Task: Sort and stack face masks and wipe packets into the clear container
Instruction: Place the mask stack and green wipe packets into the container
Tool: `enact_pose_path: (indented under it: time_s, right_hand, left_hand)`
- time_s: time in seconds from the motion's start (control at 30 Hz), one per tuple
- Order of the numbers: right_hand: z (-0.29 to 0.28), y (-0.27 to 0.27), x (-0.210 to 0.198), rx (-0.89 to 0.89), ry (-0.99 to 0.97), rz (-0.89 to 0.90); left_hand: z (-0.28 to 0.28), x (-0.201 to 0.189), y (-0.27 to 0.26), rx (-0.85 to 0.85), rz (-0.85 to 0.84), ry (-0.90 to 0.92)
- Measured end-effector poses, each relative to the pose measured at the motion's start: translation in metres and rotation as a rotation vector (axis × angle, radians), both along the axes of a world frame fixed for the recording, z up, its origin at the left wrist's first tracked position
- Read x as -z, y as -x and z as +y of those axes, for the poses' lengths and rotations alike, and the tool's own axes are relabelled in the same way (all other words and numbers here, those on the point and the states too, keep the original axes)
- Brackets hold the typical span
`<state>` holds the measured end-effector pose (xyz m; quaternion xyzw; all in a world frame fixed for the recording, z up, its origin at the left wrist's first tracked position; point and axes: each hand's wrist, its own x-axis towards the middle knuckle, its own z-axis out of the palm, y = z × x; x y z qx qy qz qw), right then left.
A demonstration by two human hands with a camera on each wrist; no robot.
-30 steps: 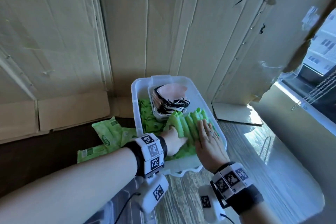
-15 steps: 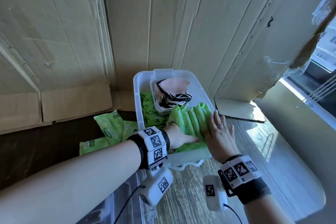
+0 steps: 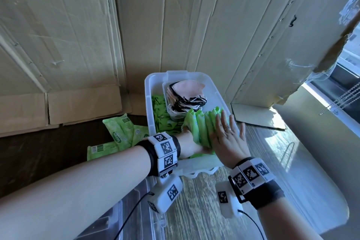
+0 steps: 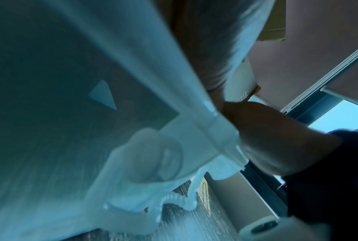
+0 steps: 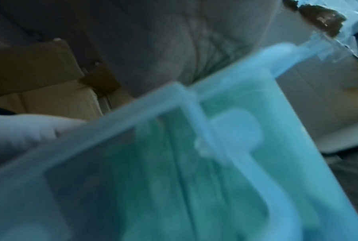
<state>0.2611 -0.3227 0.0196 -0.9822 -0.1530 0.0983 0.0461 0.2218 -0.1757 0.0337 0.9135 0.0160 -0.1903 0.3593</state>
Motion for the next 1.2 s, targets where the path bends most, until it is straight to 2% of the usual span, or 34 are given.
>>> enact_pose_path:
  time_s: [0.13, 0.2, 0.27, 0.33, 0.43, 0.53, 0.6, 0.67, 0.73, 0.8, 0.87, 0.97, 1.07, 1.13, 1.2]
  right_hand:
    - [0.003, -0.005, 0.009, -0.04, -0.042, 0.11]
    - [0.002, -0.008, 0.008, -0.042, -0.064, 0.127]
    - [0.0, -0.007, 0.008, -0.027, -0.125, 0.101]
    - [0.0, -0.006, 0.009, -0.031, -0.087, 0.053]
    - [0.001, -0.008, 0.007, -0.04, -0.018, 0.126]
    - [0.003, -0.007, -0.005, -0.011, -0.066, 0.199]
    - [0.01, 0.0, -0.02, 0.031, -0.13, 0.191]
    - [0.025, 0.012, -0.039, 0.053, -0.195, 0.132]
    - [0.05, 0.029, -0.06, -0.006, -0.31, 0.028]
    - [0.082, 0.05, -0.077, -0.11, -0.473, -0.077]
    - [0.119, 0.072, -0.081, -0.223, -0.584, -0.111]
    - [0.179, 0.096, -0.048, -0.36, -0.5, 0.037]
    - [0.228, 0.098, 0.021, -0.326, -0.261, 0.309]
    - [0.247, 0.09, 0.065, -0.297, -0.121, 0.374]
    - [0.258, 0.079, 0.094, -0.288, -0.037, 0.365]
  left_hand:
    - [0.0, 0.006, -0.01, 0.012, 0.183, 0.099]
    - [-0.001, 0.007, -0.014, -0.052, 0.268, 0.112]
    - [0.001, 0.008, -0.016, -0.088, 0.284, 0.101]
    - [0.003, 0.009, -0.017, -0.094, 0.289, 0.058]
    - [0.003, 0.004, -0.014, -0.089, 0.273, 0.096]
    - [0.013, -0.006, -0.008, -0.027, 0.2, 0.085]
    - [0.03, -0.01, -0.002, -0.031, 0.049, 0.131]
    - [0.056, -0.009, 0.009, -0.193, -0.117, 0.286]
    - [0.092, -0.004, 0.023, -0.393, -0.266, 0.406]
    - [0.131, 0.008, 0.038, -0.565, -0.368, 0.33]
    - [0.171, 0.03, 0.051, -0.696, -0.361, 0.166]
    - [0.213, 0.072, 0.068, -0.763, -0.079, -0.017]
    - [0.231, 0.106, 0.084, -0.698, 0.179, -0.144]
    - [0.234, 0.124, 0.089, -0.729, 0.248, -0.089]
    - [0.234, 0.136, 0.087, -0.773, 0.246, 0.004]
